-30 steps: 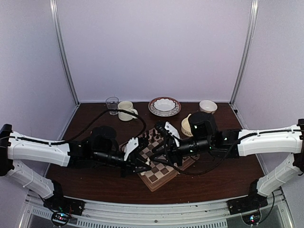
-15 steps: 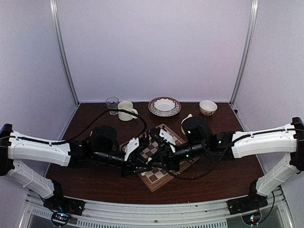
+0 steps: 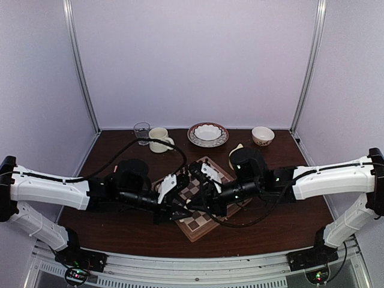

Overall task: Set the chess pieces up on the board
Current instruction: Pass from the left arm to the right, then pick up the rook from the chess pile, then place the rook at a1, then pass from the left arm to the right

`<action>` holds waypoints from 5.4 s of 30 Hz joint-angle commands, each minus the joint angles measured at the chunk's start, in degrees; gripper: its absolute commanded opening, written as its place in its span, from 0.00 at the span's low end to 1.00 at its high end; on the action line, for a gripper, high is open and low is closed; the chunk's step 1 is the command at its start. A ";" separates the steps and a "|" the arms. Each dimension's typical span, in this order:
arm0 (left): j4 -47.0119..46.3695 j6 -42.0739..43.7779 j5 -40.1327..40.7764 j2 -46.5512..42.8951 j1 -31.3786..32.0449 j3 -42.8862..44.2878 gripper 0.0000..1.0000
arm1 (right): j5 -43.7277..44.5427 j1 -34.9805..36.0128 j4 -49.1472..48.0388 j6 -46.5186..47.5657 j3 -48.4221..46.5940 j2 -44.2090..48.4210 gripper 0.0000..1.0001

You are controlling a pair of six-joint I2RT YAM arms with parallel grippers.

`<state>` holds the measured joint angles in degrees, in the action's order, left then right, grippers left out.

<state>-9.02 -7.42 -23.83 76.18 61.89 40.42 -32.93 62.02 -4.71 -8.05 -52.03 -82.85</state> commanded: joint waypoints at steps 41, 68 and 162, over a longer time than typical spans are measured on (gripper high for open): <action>-4.79 0.39 2.50 -4.20 0.24 -1.73 0.00 | 6.29 0.34 -8.05 -0.74 6.37 9.01 0.00; 6.43 -9.32 46.30 -26.28 -0.02 -8.30 0.00 | 13.58 3.49 0.82 10.42 5.67 0.11 0.00; 29.67 -21.02 8.83 -14.36 0.06 9.04 0.00 | 53.36 22.23 11.26 67.57 -6.41 5.95 0.62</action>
<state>18.85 -27.16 -12.71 61.10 61.89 46.68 8.62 83.13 3.49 47.44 -54.52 -69.89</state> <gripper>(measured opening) 0.133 0.621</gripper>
